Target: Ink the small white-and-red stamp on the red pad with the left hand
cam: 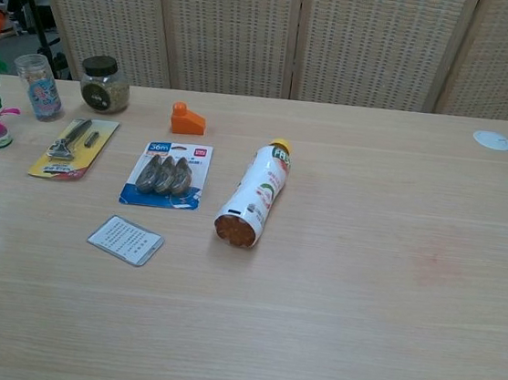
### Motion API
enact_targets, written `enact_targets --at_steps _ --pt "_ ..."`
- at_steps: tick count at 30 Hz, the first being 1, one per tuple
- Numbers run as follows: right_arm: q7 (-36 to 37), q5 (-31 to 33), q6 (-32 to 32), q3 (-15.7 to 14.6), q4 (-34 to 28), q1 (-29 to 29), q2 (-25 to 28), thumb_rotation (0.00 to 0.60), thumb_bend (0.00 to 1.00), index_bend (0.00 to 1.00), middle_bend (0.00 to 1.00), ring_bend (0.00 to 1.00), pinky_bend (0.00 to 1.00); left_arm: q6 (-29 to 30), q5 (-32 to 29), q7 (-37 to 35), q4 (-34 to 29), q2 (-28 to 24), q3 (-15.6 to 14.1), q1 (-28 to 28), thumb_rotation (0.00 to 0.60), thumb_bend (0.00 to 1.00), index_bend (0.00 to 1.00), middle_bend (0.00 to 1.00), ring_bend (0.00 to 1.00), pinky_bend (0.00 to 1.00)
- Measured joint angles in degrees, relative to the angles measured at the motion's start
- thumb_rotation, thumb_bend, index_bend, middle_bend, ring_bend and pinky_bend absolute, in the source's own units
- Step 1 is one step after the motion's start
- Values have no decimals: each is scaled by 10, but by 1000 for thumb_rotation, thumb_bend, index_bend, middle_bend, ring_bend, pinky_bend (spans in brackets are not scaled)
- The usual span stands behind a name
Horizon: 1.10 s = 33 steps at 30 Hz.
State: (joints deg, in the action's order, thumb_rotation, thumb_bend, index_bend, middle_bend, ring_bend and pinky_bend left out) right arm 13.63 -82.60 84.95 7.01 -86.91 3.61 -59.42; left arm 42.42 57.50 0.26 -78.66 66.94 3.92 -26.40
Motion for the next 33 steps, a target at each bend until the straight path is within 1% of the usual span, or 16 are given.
enact_targets --at_steps 8,21,33 --pt "2 1 0 0 0 0 0 600 0 5 0 0 0 14 -4 9 12 13 0 1 600 380 605 1000 945 865" --pt "5 4 -3 1 3 1 0 600 0 5 0 0 0 43 21 1 57 59 -3 13 600 379 606 1000 945 865" --pt "9 5 -4 2 3 0 1 600 0 5 0 0 0 34 23 1 76 74 -3 15 600 378 609 1000 945 865"
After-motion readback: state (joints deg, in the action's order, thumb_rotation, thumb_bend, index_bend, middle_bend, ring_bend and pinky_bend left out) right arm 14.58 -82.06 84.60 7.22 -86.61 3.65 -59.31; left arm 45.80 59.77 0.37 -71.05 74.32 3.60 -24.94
